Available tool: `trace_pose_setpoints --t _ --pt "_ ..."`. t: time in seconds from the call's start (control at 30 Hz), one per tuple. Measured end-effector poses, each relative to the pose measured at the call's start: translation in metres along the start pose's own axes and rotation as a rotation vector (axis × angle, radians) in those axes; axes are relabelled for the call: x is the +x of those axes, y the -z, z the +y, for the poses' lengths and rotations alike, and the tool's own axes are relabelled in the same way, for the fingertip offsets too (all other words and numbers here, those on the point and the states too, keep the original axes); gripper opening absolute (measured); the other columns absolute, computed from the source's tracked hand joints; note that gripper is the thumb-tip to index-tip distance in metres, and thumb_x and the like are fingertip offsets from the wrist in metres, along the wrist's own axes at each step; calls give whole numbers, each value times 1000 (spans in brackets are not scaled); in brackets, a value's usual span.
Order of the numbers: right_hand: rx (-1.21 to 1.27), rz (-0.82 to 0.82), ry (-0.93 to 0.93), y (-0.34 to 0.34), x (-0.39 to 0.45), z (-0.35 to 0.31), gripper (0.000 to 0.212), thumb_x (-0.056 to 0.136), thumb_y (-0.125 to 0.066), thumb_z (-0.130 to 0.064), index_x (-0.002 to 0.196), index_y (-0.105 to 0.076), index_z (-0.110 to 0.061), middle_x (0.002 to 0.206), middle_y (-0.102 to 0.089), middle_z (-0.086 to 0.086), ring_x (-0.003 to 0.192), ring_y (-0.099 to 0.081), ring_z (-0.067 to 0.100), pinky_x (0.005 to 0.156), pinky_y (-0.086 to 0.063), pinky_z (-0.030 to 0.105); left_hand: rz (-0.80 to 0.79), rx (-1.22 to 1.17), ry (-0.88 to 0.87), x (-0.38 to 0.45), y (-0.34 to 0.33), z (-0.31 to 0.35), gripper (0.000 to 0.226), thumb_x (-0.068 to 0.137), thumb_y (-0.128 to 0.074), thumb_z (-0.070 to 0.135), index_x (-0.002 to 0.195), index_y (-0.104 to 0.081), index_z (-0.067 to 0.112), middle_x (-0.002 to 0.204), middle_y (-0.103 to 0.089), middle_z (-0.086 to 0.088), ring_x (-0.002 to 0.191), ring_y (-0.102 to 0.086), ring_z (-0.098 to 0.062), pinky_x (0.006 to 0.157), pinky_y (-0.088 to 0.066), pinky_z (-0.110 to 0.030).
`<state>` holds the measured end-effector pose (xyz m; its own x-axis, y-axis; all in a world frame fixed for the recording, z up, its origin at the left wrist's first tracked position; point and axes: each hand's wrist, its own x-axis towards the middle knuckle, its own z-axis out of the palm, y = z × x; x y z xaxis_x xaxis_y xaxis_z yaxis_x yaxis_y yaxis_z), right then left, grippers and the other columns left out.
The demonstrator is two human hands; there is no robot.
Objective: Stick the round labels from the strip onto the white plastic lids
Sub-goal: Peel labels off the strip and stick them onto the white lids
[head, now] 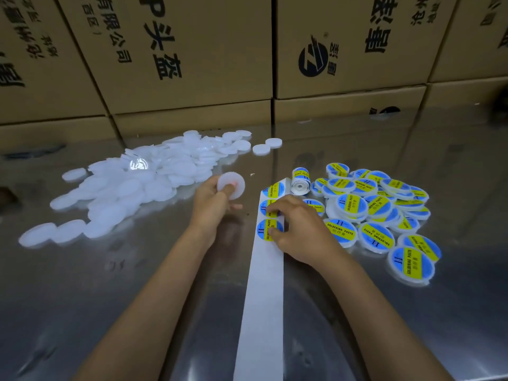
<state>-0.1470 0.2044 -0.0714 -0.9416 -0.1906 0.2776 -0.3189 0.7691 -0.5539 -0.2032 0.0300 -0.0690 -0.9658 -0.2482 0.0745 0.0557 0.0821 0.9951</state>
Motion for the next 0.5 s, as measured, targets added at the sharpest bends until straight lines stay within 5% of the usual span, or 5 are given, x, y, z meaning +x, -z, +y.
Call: trace_pose_setpoints --t 0.17,0.33,0.5 --pt "-6 -23 38 2 -8 0 40 83 -74 -20 122 -66 -16 120 -59 -4 114 -51 16 102 -38 31 -89 -47 -96 -36 -9 7 16 100 -56 8 92 -61 20 93 -68 0 83 -70 -19 62 -57 -21" --pt "37 10 90 1 -20 3 37 81 -77 -22 117 -68 -18 113 -61 -10 107 -52 11 93 -38 19 -167 -111 -94 -51 -10 7 6 103 -52 13 103 -57 10 113 -66 -17 105 -69 -28 85 -60 -36" --pt "82 40 100 0 -20 2 37 79 -78 -17 115 -68 -22 104 -57 -20 102 -49 2 83 -30 2 -270 -160 -30 -56 -13 13 12 107 -44 16 111 -49 5 120 -64 -27 97 -73 -37 80 -62 -34"
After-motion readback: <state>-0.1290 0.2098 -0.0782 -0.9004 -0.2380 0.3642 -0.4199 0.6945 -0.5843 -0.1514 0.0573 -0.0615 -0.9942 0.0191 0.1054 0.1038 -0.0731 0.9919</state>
